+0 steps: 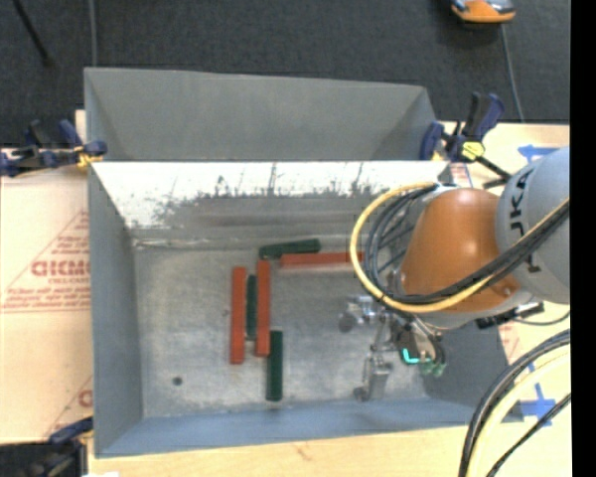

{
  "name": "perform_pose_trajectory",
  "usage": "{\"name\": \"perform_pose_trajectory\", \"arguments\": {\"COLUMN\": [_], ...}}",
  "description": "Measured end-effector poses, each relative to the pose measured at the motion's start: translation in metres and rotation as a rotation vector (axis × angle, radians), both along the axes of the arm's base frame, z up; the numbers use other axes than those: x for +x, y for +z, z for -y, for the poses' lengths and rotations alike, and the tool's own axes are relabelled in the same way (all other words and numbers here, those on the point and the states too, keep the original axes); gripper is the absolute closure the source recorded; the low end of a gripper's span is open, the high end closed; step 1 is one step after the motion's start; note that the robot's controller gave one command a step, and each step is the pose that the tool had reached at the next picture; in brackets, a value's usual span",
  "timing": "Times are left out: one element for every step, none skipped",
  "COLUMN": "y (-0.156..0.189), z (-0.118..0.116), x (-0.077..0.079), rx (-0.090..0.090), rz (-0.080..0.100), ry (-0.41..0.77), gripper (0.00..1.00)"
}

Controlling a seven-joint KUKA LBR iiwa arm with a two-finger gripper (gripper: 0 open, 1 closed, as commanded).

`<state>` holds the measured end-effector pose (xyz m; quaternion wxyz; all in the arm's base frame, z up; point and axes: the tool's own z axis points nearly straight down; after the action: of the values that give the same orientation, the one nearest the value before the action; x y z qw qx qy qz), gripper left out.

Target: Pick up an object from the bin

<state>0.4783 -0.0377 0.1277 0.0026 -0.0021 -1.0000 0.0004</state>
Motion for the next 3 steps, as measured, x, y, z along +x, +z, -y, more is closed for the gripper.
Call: {"name": "perform_pose_trajectory", "arguments": {"y": [-0.057, -0.027, -0.027], "z": [-0.122, -0.100, -0.179], "x": [0.037, 0.018, 0.057], "rx": [0.003, 0.002, 0.005], "rz": [0.012, 0.005, 0.012], "ry": [0.478, 0.681, 0.889], "gripper": [0.00, 0.00, 0.00]}}
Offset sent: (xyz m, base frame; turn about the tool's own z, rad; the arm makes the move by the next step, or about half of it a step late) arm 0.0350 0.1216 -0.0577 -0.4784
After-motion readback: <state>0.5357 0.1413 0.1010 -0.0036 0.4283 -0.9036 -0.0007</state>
